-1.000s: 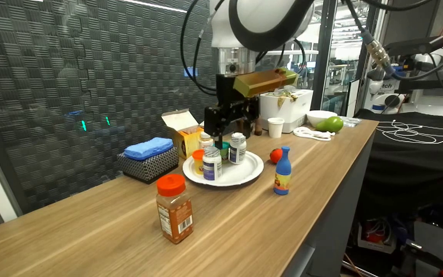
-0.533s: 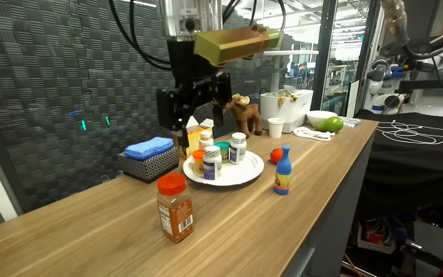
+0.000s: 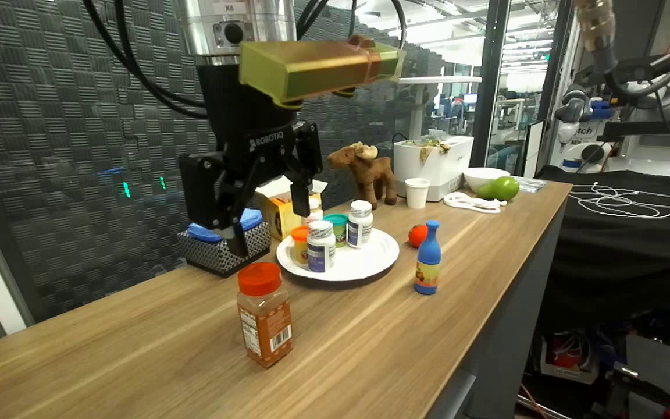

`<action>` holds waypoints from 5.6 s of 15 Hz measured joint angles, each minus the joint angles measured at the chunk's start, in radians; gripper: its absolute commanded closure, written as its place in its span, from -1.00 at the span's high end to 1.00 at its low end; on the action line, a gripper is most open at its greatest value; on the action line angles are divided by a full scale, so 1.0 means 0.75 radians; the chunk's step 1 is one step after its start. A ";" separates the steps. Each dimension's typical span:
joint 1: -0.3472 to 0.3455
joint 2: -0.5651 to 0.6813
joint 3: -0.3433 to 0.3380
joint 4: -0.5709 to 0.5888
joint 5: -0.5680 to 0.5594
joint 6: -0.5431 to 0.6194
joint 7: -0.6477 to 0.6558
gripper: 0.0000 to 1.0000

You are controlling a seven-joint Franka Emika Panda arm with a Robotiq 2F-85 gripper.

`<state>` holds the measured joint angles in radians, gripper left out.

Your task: Place the containers and strawberry plush toy on the white plate

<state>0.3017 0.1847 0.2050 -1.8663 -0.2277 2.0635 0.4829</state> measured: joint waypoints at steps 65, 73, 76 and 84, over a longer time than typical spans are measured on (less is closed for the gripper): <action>-0.288 -0.306 -0.136 -0.358 0.063 0.054 -0.104 -0.54; -0.296 -0.232 -0.152 -0.347 0.063 0.193 -0.097 -0.54; -0.296 -0.218 -0.152 -0.344 0.064 0.212 -0.097 -0.54; -0.296 -0.141 -0.152 -0.277 0.063 0.251 -0.097 -0.54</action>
<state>0.0801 0.0792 0.0909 -2.0737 -0.1804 2.2515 0.4101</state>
